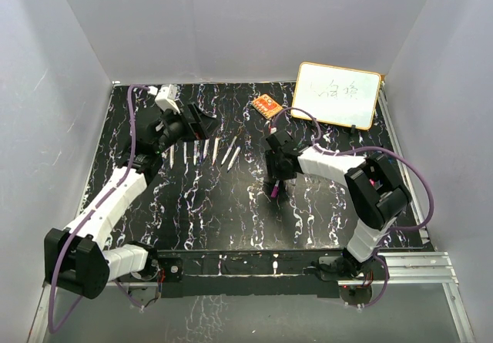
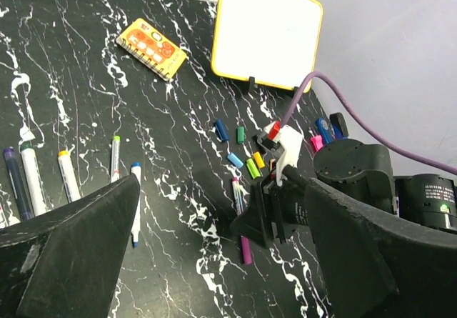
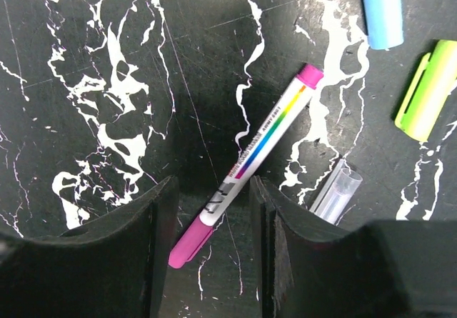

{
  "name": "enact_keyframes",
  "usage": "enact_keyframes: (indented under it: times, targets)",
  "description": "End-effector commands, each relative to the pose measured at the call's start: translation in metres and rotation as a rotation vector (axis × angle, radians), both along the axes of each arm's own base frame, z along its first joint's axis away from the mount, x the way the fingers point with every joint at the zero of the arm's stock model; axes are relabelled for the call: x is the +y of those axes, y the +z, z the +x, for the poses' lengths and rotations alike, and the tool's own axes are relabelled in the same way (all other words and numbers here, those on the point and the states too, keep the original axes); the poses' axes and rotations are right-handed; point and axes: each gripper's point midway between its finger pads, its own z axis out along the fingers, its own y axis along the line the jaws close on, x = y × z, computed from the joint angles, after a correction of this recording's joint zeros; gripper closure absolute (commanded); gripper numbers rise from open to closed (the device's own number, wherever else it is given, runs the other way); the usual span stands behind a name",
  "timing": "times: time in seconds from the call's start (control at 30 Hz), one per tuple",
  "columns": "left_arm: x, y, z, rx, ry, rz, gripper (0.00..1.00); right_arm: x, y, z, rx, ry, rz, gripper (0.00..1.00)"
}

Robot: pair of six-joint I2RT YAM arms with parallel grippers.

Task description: Open the pen caps

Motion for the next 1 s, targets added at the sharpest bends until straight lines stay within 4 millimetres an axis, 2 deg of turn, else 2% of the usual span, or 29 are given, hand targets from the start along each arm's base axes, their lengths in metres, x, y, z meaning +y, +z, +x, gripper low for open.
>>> enact_keyframes:
  times: [0.0, 0.3, 0.4, 0.57, 0.63, 0.77, 0.83, 0.97]
  targets:
    - [-0.005, 0.002, -0.011, -0.003, -0.039, -0.021, 0.02, 0.015, 0.006, 0.013, -0.033, -0.002, 0.024, 0.59]
    - [-0.007, -0.024, -0.018, 0.063, -0.052, -0.040, 0.02, 0.026, -0.007, 0.011, -0.004, 0.025, 0.031, 0.67]
    - [-0.008, -0.035, -0.021, 0.085, -0.058, -0.050, 0.03, 0.029, -0.008, 0.012, -0.002, 0.031, 0.033, 0.75]
    - [-0.013, -0.048, -0.026, 0.112, -0.084, -0.066, 0.04, 0.030, -0.008, 0.014, -0.010, 0.033, 0.034, 0.96]
    - [-0.018, -0.057, -0.030, 0.132, -0.106, -0.076, 0.05, 0.030, -0.006, 0.017, -0.023, 0.031, 0.033, 1.00]
    - [-0.033, -0.070, -0.038, 0.162, -0.147, -0.112, 0.05, 0.037, 0.013, 0.027, -0.118, 0.056, 0.091, 1.00]
    - [-0.045, -0.076, -0.042, 0.170, -0.169, -0.119, 0.05, 0.044, 0.036, 0.030, -0.191, 0.084, 0.153, 1.00]
    - [-0.074, -0.088, -0.049, 0.196, -0.216, -0.096, 0.05, 0.056, 0.067, 0.029, -0.280, 0.156, 0.252, 1.00]
